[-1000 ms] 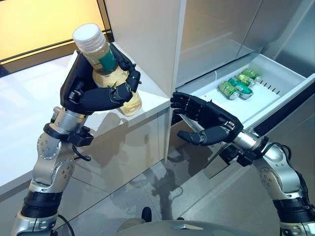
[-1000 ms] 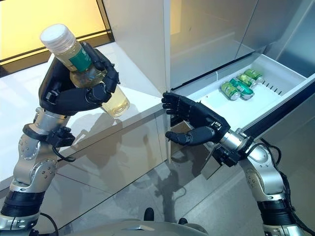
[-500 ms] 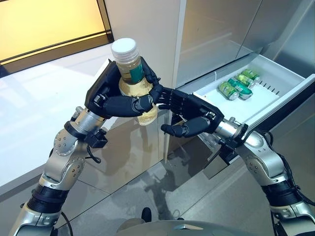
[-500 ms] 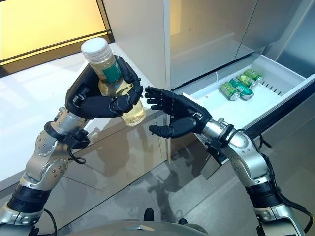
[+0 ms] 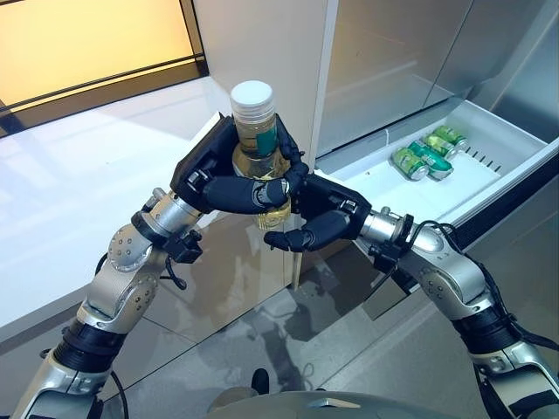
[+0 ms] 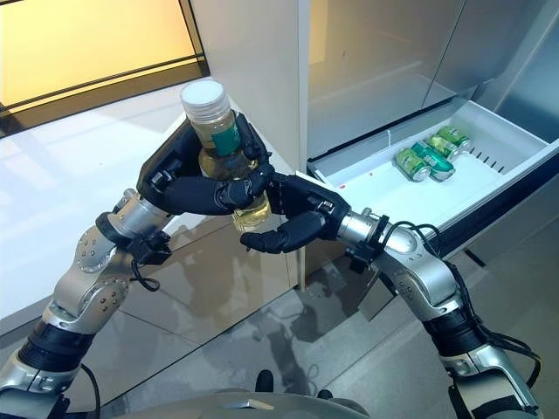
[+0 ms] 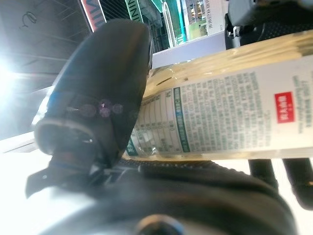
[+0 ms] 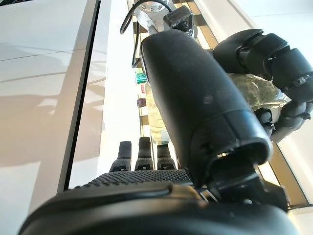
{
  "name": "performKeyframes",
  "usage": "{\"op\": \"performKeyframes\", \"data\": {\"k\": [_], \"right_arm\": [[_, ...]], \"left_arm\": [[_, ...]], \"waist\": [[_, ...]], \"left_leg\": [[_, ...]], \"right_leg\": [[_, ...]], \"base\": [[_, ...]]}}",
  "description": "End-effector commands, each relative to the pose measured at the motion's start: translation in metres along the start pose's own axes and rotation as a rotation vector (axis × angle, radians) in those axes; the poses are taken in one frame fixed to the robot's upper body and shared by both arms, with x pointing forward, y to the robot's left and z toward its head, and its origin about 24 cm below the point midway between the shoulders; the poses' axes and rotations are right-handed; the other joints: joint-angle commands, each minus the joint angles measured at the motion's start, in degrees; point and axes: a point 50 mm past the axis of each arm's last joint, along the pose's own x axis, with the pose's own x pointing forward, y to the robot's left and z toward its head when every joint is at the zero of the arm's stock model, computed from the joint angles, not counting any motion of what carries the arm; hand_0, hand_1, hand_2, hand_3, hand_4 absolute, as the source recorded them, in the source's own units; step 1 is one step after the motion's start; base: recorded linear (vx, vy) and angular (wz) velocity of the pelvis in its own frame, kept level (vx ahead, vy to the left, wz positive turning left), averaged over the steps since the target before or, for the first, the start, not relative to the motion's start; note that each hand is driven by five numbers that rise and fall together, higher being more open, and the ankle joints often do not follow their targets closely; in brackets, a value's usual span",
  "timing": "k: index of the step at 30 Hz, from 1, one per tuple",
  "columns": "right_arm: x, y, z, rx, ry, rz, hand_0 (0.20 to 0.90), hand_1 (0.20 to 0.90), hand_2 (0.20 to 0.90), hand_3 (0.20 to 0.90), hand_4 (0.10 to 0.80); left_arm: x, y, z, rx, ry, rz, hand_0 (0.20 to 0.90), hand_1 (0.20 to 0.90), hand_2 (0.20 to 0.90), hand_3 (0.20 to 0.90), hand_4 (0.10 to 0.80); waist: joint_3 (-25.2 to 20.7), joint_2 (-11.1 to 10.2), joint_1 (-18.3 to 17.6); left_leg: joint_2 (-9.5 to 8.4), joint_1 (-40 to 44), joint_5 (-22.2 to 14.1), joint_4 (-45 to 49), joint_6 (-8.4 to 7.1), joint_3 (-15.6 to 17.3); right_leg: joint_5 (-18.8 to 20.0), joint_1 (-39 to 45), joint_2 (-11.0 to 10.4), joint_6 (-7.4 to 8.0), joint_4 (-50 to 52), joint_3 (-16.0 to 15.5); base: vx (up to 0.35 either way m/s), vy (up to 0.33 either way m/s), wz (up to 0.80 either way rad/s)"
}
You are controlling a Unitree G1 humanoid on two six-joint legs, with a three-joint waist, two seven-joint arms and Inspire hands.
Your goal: Put drinks into fridge and close the fridge
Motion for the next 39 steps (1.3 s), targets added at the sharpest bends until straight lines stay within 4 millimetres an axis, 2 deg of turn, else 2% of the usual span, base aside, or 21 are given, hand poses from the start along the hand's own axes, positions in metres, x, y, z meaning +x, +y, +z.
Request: {"op": "performKeyframes", "data": {"k": [1, 12, 22, 23, 24, 25, 39], "right_arm": [[0.019, 0.008, 0.056, -0.072, -0.242, 0.114, 0.9, 0.9, 0.9, 0.9, 0.8], [0.026, 0.013, 0.066, -0.08, -0.251, 0.14, 0.9, 0.9, 0.9, 0.9, 0.8], [0.035, 0.018, 0.066, -0.057, -0.252, 0.161, 0.9, 0.9, 0.9, 0.9, 0.8], [0.036, 0.019, 0.066, -0.056, -0.253, 0.161, 0.853, 0.853, 0.853, 0.845, 0.745], [0.037, 0.019, 0.066, -0.057, -0.254, 0.162, 0.554, 0.554, 0.554, 0.496, 0.396], [0.039, 0.018, 0.068, -0.052, -0.259, 0.157, 0.3, 0.3, 0.3, 0.2, 0.1], [0.045, 0.017, 0.073, -0.053, -0.284, 0.137, 0.3, 0.3, 0.3, 0.2, 0.1]], "left_arm": [[0.034, 0.002, 0.05, 0.125, -0.282, -0.088, 0.3, 0.3, 0.3, 0.2, 0.1], [0.038, -0.001, 0.047, 0.107, -0.245, -0.129, 0.3, 0.3, 0.3, 0.2, 0.1], [0.043, -0.007, 0.046, 0.047, -0.262, -0.154, 0.3, 0.3, 0.3, 0.2, 0.1], [0.043, -0.007, 0.045, 0.045, -0.262, -0.156, 0.3, 0.3, 0.3, 0.2, 0.1], [0.044, -0.008, 0.045, 0.041, -0.26, -0.159, 0.3, 0.3, 0.3, 0.2, 0.1], [0.044, -0.008, 0.044, 0.035, -0.259, -0.161, 0.3, 0.3, 0.3, 0.2, 0.1], [0.048, -0.009, 0.043, 0.02, -0.242, -0.165, 0.3, 0.3, 0.3, 0.2, 0.1]], "waist": [[-6.2, -1.4, 0.3], [-6.1, -1.5, 0.4], [-6.1, -1.5, 0.5], [-6.1, -1.5, 0.5], [-6.1, -1.5, 0.5], [-6.1, -1.5, 0.5], [-6.2, -1.5, 0.8]], "left_leg": [[-1.96, 2.6, -6.3, 0.1, 1.0, -1.4], [-1.99, 2.8, -6.3, 0.1, 1.11, -1.5], [-1.95, 3.0, -6.2, 0.1, 1.19, -1.3], [-1.95, 3.0, -6.2, 0.1, 1.18, -1.3], [-1.96, 2.9, -6.2, 0.1, 1.17, -1.3], [-1.97, 3.0, -6.2, 0.1, 1.2, -1.4], [-2.03, 2.8, -6.1, 0.1, 1.21, -1.4]], "right_leg": [[2.8, -2.3, -0.7, 3.37, 1.0, 0.4], [2.8, -2.2, -0.6, 3.27, 1.1, 0.6], [2.8, -2.0, -0.6, 3.2, 1.0, 0.6], [2.8, -2.0, -0.6, 3.2, 1.0, 0.6], [2.9, -2.0, -0.6, 3.18, 1.0, 0.6], [2.8, -2.0, -0.6, 3.15, 1.0, 0.6], [3.0, -2.0, -0.7, 3.19, 0.9, 0.3]], "base": [[0.0, 0.0, 0.0], [0.0, 0.0, 0.0], [0.0, 0.0, 0.0], [0.0, 0.0, 0.0], [0.0, 0.0, 0.0], [0.0, 0.0, 0.0], [0.0, 0.0, 0.0]]}}
